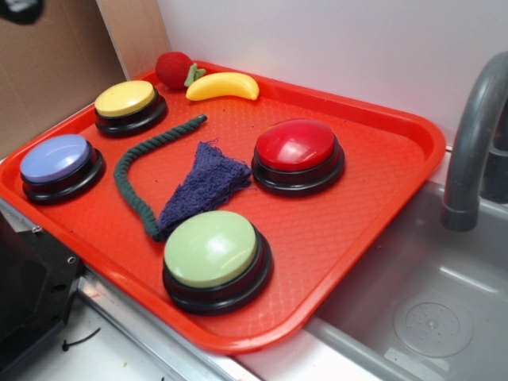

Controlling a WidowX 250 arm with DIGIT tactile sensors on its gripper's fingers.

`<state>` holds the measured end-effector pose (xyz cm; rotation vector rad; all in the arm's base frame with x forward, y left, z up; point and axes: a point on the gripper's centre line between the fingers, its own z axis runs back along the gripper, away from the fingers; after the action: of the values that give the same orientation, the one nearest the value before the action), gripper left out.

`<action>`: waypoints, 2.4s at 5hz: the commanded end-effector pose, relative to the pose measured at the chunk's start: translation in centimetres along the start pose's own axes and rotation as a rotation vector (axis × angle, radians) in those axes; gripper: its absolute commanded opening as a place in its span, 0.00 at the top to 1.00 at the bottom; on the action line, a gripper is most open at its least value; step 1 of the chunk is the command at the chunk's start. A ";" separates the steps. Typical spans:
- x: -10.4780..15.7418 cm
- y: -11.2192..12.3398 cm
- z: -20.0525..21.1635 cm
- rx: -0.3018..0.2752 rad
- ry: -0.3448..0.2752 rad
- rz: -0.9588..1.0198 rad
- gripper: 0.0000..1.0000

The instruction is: Push the yellow button.

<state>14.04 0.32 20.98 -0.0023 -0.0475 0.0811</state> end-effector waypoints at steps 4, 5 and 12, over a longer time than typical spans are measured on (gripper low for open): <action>9.3 11.9 -10.6 0.078 -0.162 0.229 0.00; 10.2 13.3 -12.4 0.102 -0.131 0.252 0.00; 11.1 13.0 -12.3 0.091 -0.086 0.196 0.00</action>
<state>23.65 13.20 6.67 0.0494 -0.0446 0.2819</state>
